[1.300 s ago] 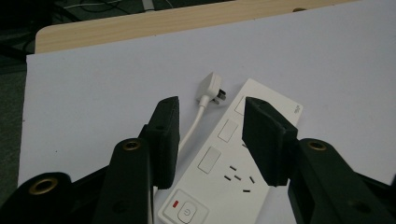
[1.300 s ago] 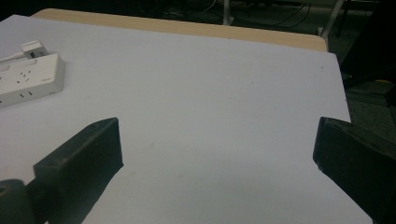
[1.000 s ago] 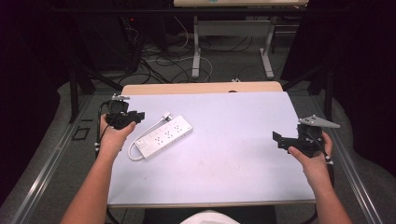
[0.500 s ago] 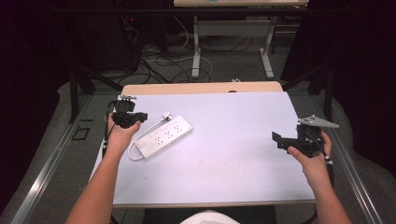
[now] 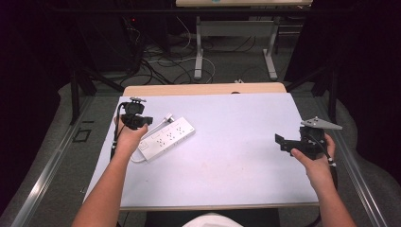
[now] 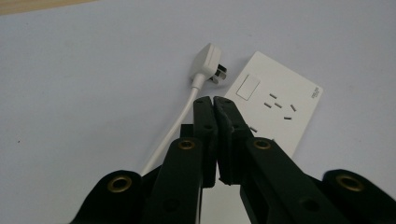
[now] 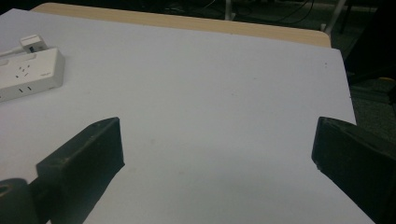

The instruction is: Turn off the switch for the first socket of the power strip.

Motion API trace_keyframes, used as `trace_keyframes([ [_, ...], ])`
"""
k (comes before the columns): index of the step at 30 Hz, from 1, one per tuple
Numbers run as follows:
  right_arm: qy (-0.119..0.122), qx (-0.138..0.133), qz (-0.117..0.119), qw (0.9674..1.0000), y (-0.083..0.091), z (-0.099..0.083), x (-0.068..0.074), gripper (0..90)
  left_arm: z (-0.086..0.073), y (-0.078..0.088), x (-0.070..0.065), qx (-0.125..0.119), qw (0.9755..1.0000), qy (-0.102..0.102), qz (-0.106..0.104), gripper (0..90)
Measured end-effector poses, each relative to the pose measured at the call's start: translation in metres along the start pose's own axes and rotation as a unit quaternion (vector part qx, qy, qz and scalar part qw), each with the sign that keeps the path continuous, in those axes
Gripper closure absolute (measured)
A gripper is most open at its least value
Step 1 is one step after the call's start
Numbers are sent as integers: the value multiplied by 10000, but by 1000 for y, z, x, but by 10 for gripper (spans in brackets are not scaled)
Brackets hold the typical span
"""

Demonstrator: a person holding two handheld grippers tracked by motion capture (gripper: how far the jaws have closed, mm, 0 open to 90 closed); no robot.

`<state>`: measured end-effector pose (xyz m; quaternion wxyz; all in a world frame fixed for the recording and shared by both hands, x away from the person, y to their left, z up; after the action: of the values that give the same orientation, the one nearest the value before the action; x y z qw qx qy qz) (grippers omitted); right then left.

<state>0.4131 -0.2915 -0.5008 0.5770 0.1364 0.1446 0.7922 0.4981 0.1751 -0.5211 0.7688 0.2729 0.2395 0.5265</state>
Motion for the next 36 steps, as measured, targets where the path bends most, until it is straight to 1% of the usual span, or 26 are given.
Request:
trace_keyframes([
  [1,3,9,-7,10000,0,0,0,16,-1,-1,-1,37,10000,39,-22,892],
  [2,-11,16,-14,10000,0,0,0,16,-1,-3,-2,59,10000,33,-25,897],
  [3,1,-7,-25,10000,0,0,-1,17,-2,-3,-2,144,9999,11,-27,898],
  [4,1,-8,-26,10000,0,0,-1,17,-2,-5,-2,114,9999,14,-8,899],
  [5,-12,-1,-29,10000,0,0,-1,17,-3,-5,-2,171,9999,-26,-5,899],
  [7,-12,0,-30,10000,0,0,-1,17,-4,-6,-3,181,9998,-25,-13,899],
  [8,-43,32,-10,10000,0,-1,0,17,-5,-7,-4,236,9997,6,-17,899],
  [9,-44,35,-8,10000,0,-1,1,17,-5,-8,-4,237,9997,-37,-6,899],
  [10,-10,34,-2,10000,-1,-1,0,17,-6,-10,-5,319,9995,-76,-30,900],
  [12,-34,42,-2,10000,-1,-2,1,17,-7,-11,-6,334,9994,-59,-28,900],
  [13,-41,41,1,10000,-1,-2,1,17,-7,-13,-8,361,9993,-15,-6,900],
  [14,-42,41,-2,10000,-1,-2,1,17,-7,-13,-8,361,9993,-15,-6,900],
  [15,-11,34,0,10000,-1,-1,0,17,-8,-15,-7,434,9990,-65,-14,900],
  [17,-38,42,1,10000,-1,-2,1,17,-9,-16,-8,435,9990,-32,-5,900],
  [18,-39,43,-2,10000,-1,-2,1,17,-9,-17,-8,463,9989,-73,-13,900],
  [19,-25,46,0,10000,-1,-2,1,18,-11,-20,-9,523,9986,-52,-19,900],
  [20,-13,47,-7,10000,-1,-2,0,17,-11,-20,-9,523,9986,-52,-19,900],
  [21,2,53,2,10000,-1,-2,1,18,-12,-23,-10,527,9986,7,32,900],
  [22,10,35,-8,10000,-2,-2,1,18,-12,-23,-10,527,9986,7,32,900],
  [23,-36,30,-9,10000,-3,-2,2,18,-13,-25,-11,570,9984,-43,9,900],
  [26,14,29,-4,10000,-3,-3,1,18,-15,-27,-13,629,9980,-1,12,900],
  [27,16,48,1,10000,-2,-3,1,18,-15,-28,-12,624,9980,-110,9,900],
  [28,20,45,2,10000,-2,-3,2,18,-16,-30,-14,670,9977,-132,22,900],
  [33,11,27,5,10000,-3,-3,2,17,-19,-34,-15,765,9970,-112,44,900],
  [34,9,51,5,10000,-2,-3,2,18,-22,-37,-15,771,9970,-50,43,900],
  [36,31,44,13,10000,-3,-3,2,18,-23,-38,-15,792,9968,-31,46,900],
])
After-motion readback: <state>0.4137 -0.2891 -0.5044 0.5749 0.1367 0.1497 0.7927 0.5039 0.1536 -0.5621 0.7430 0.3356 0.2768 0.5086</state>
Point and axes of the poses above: each handheld gripper's, and its own axes: y roughly backward along the jaws, z roughly out of its top, x roughly to its left, the point moved 9 cm from there along -y, roughly forward along the jaws, and after that the axes turned 8 degrees about -x, right-handed, at the moved point
